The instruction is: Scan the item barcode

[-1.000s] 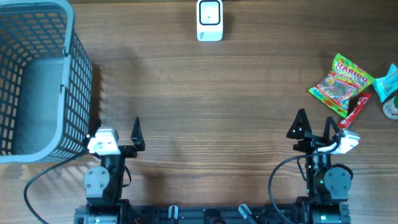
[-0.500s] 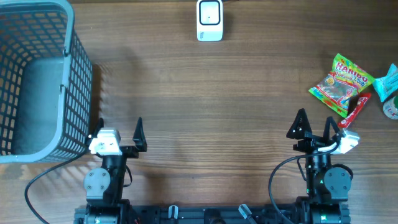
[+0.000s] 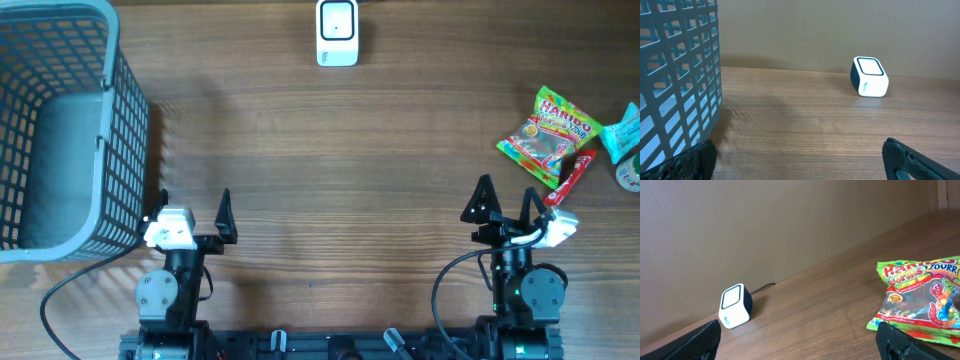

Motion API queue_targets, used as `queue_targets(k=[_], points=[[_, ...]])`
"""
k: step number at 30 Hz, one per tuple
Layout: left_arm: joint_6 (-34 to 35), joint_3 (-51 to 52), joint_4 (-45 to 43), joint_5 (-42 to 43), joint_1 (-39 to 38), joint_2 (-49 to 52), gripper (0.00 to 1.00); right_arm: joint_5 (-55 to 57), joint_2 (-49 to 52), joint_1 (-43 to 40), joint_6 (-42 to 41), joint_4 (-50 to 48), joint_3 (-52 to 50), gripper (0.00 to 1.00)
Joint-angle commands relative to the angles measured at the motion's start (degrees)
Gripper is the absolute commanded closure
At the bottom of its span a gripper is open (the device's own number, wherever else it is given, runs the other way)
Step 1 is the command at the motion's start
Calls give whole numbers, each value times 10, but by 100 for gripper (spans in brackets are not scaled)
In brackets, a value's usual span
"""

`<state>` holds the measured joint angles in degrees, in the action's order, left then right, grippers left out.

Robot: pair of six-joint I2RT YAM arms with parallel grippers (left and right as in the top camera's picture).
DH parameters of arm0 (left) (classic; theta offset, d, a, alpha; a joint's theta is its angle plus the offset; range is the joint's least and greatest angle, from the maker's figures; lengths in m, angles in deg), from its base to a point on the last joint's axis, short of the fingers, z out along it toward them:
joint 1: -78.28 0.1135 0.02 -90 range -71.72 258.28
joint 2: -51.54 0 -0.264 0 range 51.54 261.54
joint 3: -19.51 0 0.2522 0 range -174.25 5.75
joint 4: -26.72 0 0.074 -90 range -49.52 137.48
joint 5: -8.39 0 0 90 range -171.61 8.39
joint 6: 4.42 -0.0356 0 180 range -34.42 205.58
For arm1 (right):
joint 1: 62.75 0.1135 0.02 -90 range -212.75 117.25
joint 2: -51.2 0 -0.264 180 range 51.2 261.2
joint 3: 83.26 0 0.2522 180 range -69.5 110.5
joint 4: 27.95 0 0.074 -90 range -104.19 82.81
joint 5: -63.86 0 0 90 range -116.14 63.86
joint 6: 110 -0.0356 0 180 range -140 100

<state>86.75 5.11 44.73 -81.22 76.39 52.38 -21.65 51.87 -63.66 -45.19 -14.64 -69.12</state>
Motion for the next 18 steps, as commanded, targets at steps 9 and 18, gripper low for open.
queue_targets(k=[9, 18], points=[[8, 3, 1, 11, -3, -6, 0, 23, 1, 1, 155, -5, -1, 0], [8, 3, 1, 11, -3, -6, 0, -7, 14, 1, 233, -4, -1, 0]])
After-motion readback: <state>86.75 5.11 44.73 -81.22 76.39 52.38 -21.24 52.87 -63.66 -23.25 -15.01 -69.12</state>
